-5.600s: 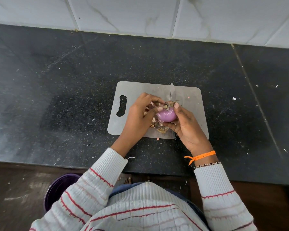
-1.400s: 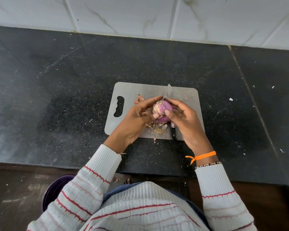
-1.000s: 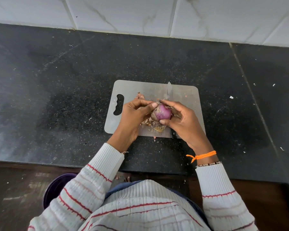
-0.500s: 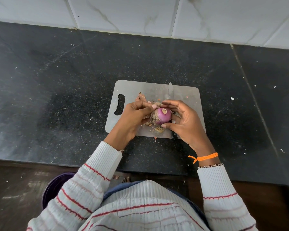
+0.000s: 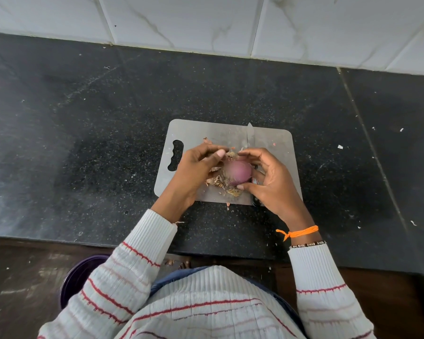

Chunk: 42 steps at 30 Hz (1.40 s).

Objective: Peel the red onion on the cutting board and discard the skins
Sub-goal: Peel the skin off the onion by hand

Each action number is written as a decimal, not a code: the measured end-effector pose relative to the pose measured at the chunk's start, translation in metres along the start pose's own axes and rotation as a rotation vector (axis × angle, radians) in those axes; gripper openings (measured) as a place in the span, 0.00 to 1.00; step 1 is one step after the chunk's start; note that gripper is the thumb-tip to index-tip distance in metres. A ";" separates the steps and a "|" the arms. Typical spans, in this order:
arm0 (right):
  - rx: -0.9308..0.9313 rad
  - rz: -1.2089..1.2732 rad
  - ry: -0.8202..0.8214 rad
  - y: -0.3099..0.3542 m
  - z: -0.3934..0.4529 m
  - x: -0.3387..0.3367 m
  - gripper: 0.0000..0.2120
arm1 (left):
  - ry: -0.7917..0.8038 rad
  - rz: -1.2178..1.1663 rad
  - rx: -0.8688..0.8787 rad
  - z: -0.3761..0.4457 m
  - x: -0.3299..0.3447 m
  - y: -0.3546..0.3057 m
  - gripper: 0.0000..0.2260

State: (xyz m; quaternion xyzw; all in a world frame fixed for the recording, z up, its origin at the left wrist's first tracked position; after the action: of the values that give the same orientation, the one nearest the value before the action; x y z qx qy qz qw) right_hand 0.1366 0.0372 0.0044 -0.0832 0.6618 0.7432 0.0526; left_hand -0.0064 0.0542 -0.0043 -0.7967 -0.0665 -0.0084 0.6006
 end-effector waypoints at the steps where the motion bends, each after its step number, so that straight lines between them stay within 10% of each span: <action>1: -0.004 0.006 -0.002 0.000 0.000 0.000 0.32 | 0.019 0.011 0.016 0.000 0.001 -0.002 0.07; 27: 0.200 0.403 0.000 -0.015 -0.007 0.006 0.21 | -0.060 0.070 0.039 0.001 -0.013 -0.001 0.14; 31: 0.259 0.556 -0.010 -0.015 -0.007 0.010 0.31 | -0.086 0.156 0.144 0.002 -0.014 -0.005 0.02; 42: 0.407 0.695 -0.182 -0.012 -0.012 0.008 0.17 | 0.190 0.123 0.074 -0.012 0.017 0.004 0.22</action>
State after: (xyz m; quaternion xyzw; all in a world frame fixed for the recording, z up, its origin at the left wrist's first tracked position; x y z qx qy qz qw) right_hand 0.1318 0.0264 -0.0106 0.2236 0.7765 0.5751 -0.1278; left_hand 0.0117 0.0435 -0.0031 -0.7722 0.0394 -0.0445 0.6326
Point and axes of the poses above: each hand's wrist, its own z-axis towards the middle knuckle, its own x-axis out of the palm, y = z × x, the point moved 8 cm from there along z, towards the middle knuckle, and after that the axes turned 9 degrees about -y, right-handed, at the moved point
